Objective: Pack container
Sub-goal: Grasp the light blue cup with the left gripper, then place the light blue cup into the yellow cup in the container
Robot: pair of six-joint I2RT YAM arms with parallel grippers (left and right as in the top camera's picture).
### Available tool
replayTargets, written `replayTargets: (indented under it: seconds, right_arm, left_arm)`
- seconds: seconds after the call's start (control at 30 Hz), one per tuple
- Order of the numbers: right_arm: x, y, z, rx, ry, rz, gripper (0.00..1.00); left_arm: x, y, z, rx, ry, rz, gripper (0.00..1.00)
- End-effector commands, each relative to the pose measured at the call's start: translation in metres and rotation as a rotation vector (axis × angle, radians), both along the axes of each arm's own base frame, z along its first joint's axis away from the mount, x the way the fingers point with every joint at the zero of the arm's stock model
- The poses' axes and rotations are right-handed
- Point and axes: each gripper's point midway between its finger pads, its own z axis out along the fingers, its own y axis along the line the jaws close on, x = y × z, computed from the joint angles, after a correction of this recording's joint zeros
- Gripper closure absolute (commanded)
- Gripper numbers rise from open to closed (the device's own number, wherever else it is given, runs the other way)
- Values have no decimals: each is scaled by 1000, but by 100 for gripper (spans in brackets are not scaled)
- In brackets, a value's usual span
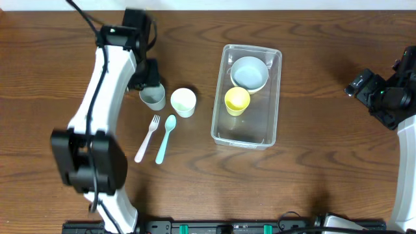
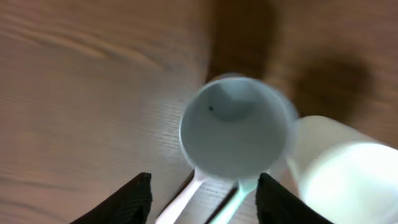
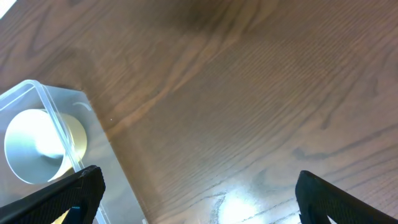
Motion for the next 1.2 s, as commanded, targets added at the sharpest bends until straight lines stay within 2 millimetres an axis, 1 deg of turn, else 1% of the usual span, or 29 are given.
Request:
replayTargets:
  seconds: [0.0, 0.07, 0.13, 0.17, 0.23, 0.27, 0.3, 0.33, 0.37, 0.4, 0.5, 0.57, 0.63, 0.7, 0.77, 0.83, 0.87, 0.9, 0.97, 1.03, 1.07, 1.1, 1.17]
  right_arm:
    - [-1, -2, 2, 1, -6, -16, 1]
    - [-1, -2, 2, 1, -6, -16, 1]
    - [-1, -2, 2, 1, -6, -16, 1]
    - [-1, -2, 2, 1, -6, -16, 1]
    - [-1, -2, 2, 1, -6, -16, 1]
    - [-1, -2, 2, 1, -6, -15, 1]
    - [-1, -2, 2, 1, -6, -16, 1]
    - [-1, -2, 2, 1, -6, -15, 1]
    - [-1, -2, 2, 1, -6, -16, 1]
    - [-1, -2, 2, 1, -6, -16, 1]
    - [-1, -2, 2, 1, -6, -16, 1]
    - [-1, -2, 2, 1, -6, -15, 1]
    - [-1, -2, 2, 1, -6, -15, 1]
    - [-1, -2, 2, 1, -6, -16, 1]
    - [-1, -2, 2, 1, -6, -15, 1]
    - [-1, -2, 2, 1, -6, -16, 1]
    - [-1, -2, 2, 1, -6, -15, 1]
    - [-1, -2, 2, 1, -6, -16, 1]
    - [-1, -2, 2, 1, -6, -16, 1]
    - [-1, -2, 2, 1, -6, -16, 1]
    - [-1, -2, 2, 1, -6, -15, 1]
    - [-1, -2, 2, 1, -6, -16, 1]
    - [-1, -2, 2, 1, -6, -16, 1]
  left_arm:
    - [-3, -2, -22, -91, 50, 25, 51]
    - [-3, 3, -37, -91, 73, 40, 52]
    - [-2, 5, -46, -90, 81, 45, 53]
    - [0, 6, -49, -90, 81, 46, 56]
    - [1, 5, -51, -89, 78, 35, 65]
    - [1, 5, -51, -89, 79, 24, 70]
    - [1, 5, -51, -88, 79, 14, 78]
    - [1, 6, -51, -88, 80, 10, 81]
    - [0, 6, -51, -87, 84, -3, 89]
    - [-1, 6, -51, -86, 90, -16, 94]
    - [-6, 7, -48, -84, 107, -30, 94]
    - [-7, 11, -39, -76, 105, -23, 94]
    - [-6, 18, -23, -47, 82, -17, 94]
    - [-2, 23, 6, -21, 26, -17, 94]
    - [1, 19, 39, -25, -50, -25, 94]
    - [2, 5, 83, -42, -160, -59, 94]
    - [1, -5, 101, -56, -207, -84, 94]
    - [-3, -19, 120, -72, -259, -129, 94]
    - [-12, -47, 146, -92, -332, -211, 94]
    - [-25, -84, 163, -116, -382, -311, 94]
    - [-30, -101, 165, -127, -392, -357, 94]
    - [-34, -121, 166, -139, -400, -407, 94]
    - [-40, -153, 161, -157, -400, -488, 94]
